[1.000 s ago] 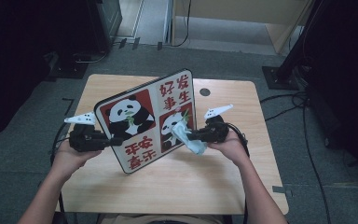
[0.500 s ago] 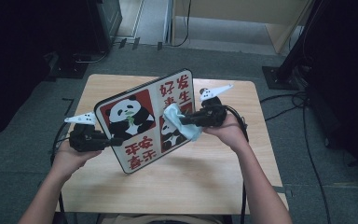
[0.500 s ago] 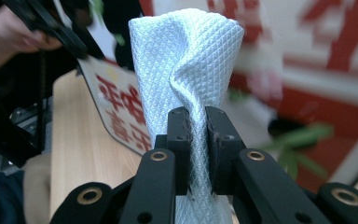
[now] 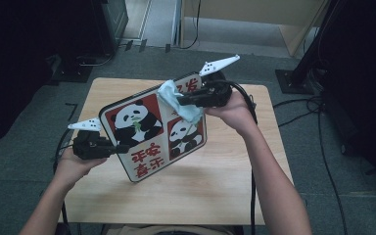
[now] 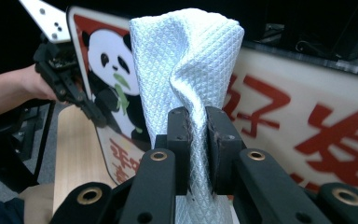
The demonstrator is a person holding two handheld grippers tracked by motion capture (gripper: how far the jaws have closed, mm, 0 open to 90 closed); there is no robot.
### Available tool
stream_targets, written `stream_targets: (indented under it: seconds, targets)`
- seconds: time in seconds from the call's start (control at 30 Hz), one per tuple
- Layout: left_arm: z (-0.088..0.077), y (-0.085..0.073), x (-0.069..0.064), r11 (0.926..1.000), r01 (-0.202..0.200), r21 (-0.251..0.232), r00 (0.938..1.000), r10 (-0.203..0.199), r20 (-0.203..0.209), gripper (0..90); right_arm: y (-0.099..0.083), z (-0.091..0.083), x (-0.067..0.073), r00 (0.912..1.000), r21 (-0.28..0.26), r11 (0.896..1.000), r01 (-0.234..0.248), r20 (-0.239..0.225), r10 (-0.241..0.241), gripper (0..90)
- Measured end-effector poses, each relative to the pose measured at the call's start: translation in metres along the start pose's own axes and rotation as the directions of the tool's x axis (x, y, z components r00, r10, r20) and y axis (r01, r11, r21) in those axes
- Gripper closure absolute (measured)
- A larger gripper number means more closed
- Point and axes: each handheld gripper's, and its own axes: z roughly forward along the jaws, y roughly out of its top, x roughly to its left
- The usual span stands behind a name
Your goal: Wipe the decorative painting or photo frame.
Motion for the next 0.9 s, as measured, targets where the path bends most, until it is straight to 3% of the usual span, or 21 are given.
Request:
stream_targets:
  seconds: [0.2,0.5,0.9]
  targets:
    - [0.000,0.000,0.000,1.0000,0.005,-0.002,1.0000,-0.005,0.002,78.7,0.001,0.008,-0.005,0.9999,0.010,1.000,-0.013,0.005,0.013,81.9]
    - [0.000,0.000,0.000,1.0000,-0.001,0.001,1.0000,0.001,-0.002,78.8,-0.012,0.017,-0.009,0.9995,0.029,0.999,-0.032,0.003,0.031,81.9]
    - [0.000,0.000,0.001,1.0000,0.009,0.001,0.9999,-0.009,0.006,78.6,-0.031,0.025,-0.009,0.9991,0.015,0.999,-0.043,0.002,0.043,81.8]
